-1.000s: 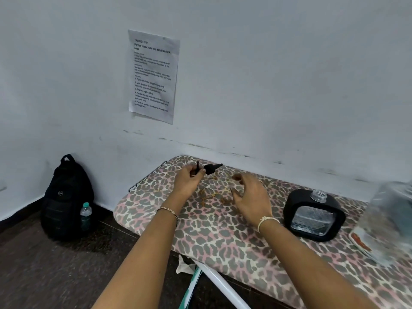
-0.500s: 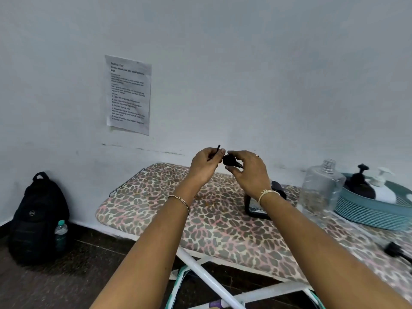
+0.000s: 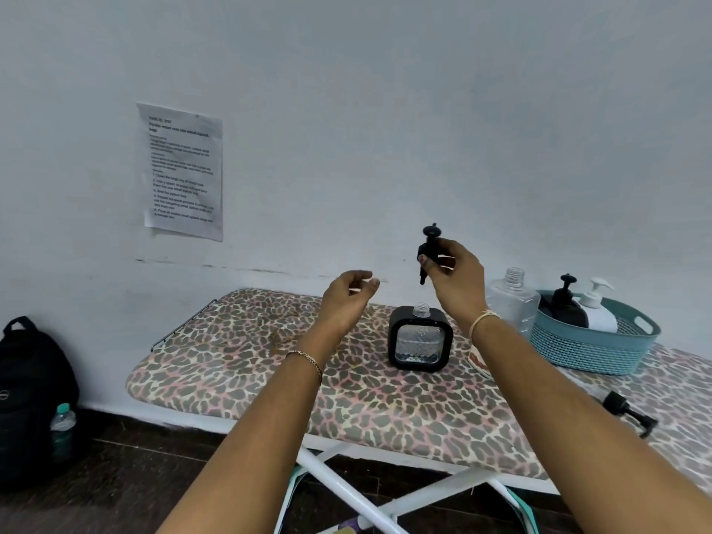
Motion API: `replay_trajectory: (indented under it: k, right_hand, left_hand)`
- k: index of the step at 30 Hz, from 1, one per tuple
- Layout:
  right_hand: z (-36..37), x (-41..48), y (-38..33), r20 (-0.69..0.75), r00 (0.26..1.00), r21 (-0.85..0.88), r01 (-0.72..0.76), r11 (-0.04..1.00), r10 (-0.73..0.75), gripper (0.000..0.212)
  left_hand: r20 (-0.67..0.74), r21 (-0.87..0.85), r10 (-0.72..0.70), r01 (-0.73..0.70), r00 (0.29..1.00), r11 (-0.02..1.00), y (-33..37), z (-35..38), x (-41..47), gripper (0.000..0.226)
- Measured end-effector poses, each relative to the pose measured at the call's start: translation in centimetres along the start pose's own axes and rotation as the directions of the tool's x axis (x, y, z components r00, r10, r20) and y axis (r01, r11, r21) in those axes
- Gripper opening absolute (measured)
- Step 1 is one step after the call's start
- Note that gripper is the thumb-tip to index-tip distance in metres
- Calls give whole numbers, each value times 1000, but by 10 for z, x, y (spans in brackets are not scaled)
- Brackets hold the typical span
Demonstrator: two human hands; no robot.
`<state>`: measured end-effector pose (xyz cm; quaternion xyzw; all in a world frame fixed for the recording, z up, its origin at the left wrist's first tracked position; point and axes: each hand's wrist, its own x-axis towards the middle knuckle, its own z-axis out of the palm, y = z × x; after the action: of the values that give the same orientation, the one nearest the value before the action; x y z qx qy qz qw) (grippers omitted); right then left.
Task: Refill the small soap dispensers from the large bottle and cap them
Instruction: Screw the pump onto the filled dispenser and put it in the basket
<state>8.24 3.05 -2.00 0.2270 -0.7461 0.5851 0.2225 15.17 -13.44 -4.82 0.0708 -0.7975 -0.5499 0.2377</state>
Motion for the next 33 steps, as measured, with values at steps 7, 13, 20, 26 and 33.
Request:
replay_trajectory:
  k: [7, 13, 20, 26, 33]
  right_hand:
    - [-7, 9, 22, -95, 987, 130, -119, 984, 132, 25]
    - [-6, 15, 38, -80, 986, 124, -137, 983, 147, 22]
    - [-13, 31, 40, -140, 984, 129, -94, 987, 112, 23]
    - [-3, 22, 56, 122, 982, -24, -142, 989, 144, 31]
    - [3, 14, 65, 268, 954, -76, -120, 990, 136, 32]
  left_hand:
    - [94, 8, -189, 189, 977, 982, -49, 25, 0, 36]
    - [163, -19, -219, 225, 962, 974, -71, 44, 4, 61]
    - [183, -77, -237, 254, 954, 964, -84, 59, 11, 66]
    - [216, -112, -216, 244, 952, 963, -87, 65, 12, 65]
    - [267, -133, -213, 255, 940, 958, -92, 69, 8, 76]
